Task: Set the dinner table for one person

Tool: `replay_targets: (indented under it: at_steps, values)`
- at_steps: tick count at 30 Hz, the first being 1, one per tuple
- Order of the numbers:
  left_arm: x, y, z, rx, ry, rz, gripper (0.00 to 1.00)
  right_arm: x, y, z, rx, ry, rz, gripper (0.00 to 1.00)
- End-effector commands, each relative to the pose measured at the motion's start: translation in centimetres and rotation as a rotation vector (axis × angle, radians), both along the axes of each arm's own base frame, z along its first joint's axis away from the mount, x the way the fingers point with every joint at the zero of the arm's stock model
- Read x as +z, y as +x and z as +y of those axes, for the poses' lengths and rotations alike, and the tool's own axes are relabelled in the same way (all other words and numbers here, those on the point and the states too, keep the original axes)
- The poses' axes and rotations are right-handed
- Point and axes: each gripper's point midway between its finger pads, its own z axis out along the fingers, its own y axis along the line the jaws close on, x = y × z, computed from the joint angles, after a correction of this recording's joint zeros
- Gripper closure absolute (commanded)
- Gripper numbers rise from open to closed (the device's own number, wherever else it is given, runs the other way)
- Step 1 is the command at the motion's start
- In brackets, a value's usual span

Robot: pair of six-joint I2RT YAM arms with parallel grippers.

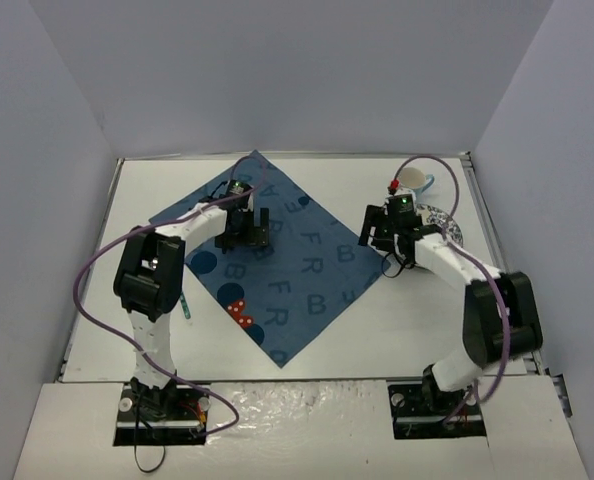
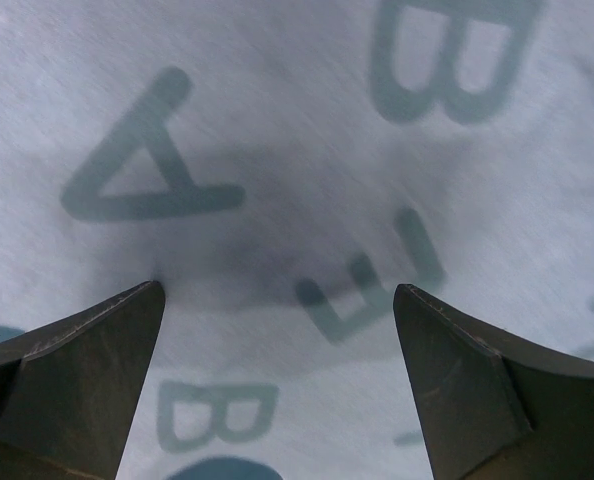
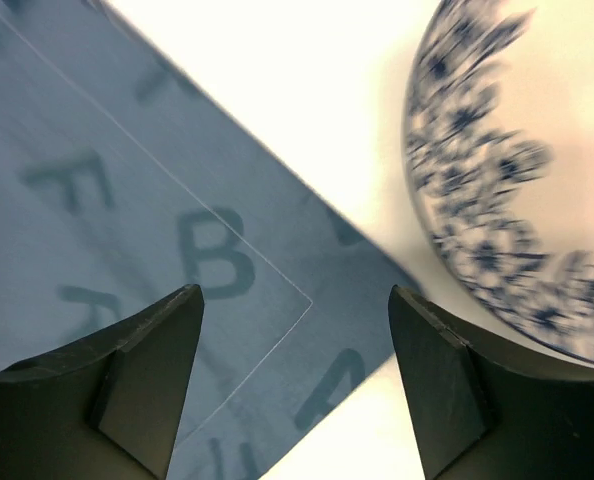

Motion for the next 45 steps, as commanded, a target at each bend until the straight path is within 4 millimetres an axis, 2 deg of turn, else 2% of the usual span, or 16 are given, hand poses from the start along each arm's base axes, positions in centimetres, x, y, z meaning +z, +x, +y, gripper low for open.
replay_targets:
  at_steps: [1,4,5,6,7,8,11,13,14,15,21,28,31,37,39,45]
  values:
    - [10.3,1.5,-1.4,-0.011,-0.096,-0.204,0.03,8.8,0.9,-4.5,-0.182,0.042,-0.253,0.25]
    - [13.4,1.0,-0.6,-0.017,-0.084,-0.261,0.03,9.7,-0.5,-7.9,-0.272,0.066,-0.287,0.17]
    - [14.1,0.7,-0.2,-0.020,-0.072,-0.273,0.03,9.8,-0.9,-8.3,-0.279,0.092,-0.289,0.15]
    - [14.7,0.4,0.1,-0.025,-0.061,-0.282,0.03,9.3,-1.4,-9.5,-0.317,0.117,-0.275,0.12]
    - [15.2,0.1,0.4,-0.030,-0.055,-0.293,0.03,8.4,-2.2,-11.5,-0.389,0.134,-0.255,0.09]
    - [16.3,-0.4,0.8,-0.030,-0.054,-0.318,0.03,8.2,-2.8,-12.5,-0.433,0.155,-0.249,0.07]
    - [17.1,-1.5,2.2,-0.024,-0.040,-0.355,0.03,5.8,-4.4,-14.8,-0.576,0.271,-0.194,0.02]
    - [16.3,-2.5,3.3,-0.010,-0.040,-0.362,0.03,4.3,-5.3,-16.0,-0.653,0.317,-0.162,0.02]
    - [17.3,-2.3,3.5,-0.006,-0.049,-0.395,0.03,3.7,-5.6,-16.3,-0.675,0.323,-0.151,0.03]
    - [16.7,-3.2,4.2,-0.002,-0.046,-0.393,0.03,2.7,-5.9,-16.8,-0.709,0.338,-0.138,0.03]
    - [14.3,-4.6,5.7,-0.004,-0.031,-0.386,0.03,0.8,-5.4,-17.4,-0.783,0.508,-0.172,0.10]
    - [13.4,-4.5,6.0,-0.005,-0.015,-0.392,0.03,-1.2,-3.8,-18.1,-0.782,0.536,-0.236,0.20]
    - [12.8,-4.6,6.0,-0.007,-0.014,-0.379,0.03,-2.4,-3.5,-18.2,-0.778,0.526,-0.226,0.21]
    - [12.7,-4.4,5.9,-0.006,-0.016,-0.375,0.03,-4.6,-3.4,-18.3,-0.785,0.522,-0.186,0.25]
    - [12.6,-4.3,5.8,-0.006,-0.019,-0.372,0.03,-5.8,-3.6,-18.2,-0.794,0.526,-0.155,0.28]
    - [12.5,-4.4,5.8,-0.002,-0.021,-0.363,0.03,-7.6,-3.8,-18.2,-0.821,0.557,-0.123,0.39]
